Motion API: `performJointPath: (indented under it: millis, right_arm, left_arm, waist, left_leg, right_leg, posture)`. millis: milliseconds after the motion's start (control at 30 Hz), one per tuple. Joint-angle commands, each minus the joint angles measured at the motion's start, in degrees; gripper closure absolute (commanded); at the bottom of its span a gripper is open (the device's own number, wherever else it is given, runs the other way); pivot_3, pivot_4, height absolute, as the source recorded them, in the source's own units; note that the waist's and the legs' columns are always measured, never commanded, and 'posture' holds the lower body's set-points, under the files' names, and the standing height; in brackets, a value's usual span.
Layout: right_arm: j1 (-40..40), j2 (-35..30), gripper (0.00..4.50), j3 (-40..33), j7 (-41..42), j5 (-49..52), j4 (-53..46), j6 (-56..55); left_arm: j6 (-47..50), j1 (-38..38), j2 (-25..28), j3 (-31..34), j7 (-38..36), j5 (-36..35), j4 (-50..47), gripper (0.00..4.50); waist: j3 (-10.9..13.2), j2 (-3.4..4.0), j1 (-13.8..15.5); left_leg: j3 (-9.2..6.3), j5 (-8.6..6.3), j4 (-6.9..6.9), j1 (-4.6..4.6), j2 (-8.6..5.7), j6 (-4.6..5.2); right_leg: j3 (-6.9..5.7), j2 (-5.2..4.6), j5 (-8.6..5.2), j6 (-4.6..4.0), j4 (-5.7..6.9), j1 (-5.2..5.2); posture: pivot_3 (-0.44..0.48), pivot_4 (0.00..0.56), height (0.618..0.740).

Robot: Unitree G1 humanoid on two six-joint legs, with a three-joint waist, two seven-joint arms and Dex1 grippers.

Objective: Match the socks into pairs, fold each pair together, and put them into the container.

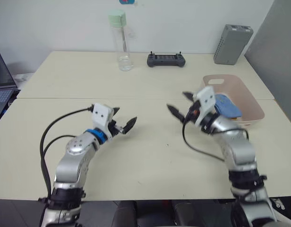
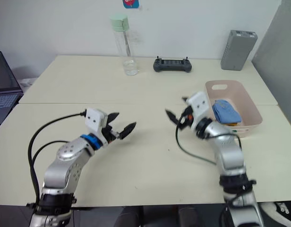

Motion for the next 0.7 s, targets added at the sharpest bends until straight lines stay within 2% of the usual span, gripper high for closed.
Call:
performJointPath:
  millis: [33,300,700]
  right_arm:
    - [6.39,-0.61,0.04,0.81,-2.92,-1.54,-6.0,-0.55]
    - [17.05,-2.04,0.04,2.18,-4.84,-3.36,-9.11,-1.34]
    - [17.68,-2.54,0.04,2.12,-4.26,-2.73,-8.55,-1.19]
  left_arm:
    - [-3.25,4.34,-0.15,2.86,1.86,-0.07,-4.34,0.0]
    - [-5.82,13.58,0.75,5.87,4.92,2.09,-5.86,0.0]
    - [-3.69,14.51,0.8,3.97,6.3,3.15,-7.0,0.0]
  waist:
    - [-0.01,-0.02,0.09]
    - [-0.07,-0.09,-0.08]
    - [-0.15,-0.23,-0.23]
  left_leg:
    - [0.02,0.0,0.02,0.02,0.0,0.0]
    - [0.14,0.0,0.02,0.14,0.06,-0.01]
    - [0.18,0.0,0.0,0.14,0.06,-0.02]
  right_leg:
    - [0.02,-0.01,-0.03,0.05,-0.01,0.02]
    - [0.15,0.01,-0.25,-0.13,0.0,0.0]
    - [0.22,0.0,-0.34,-0.23,-0.05,-0.02]
  posture:
    - [0.0,0.15,0.74]
    - [0.0,0.15,0.74]
    - [0.0,0.15,0.74]
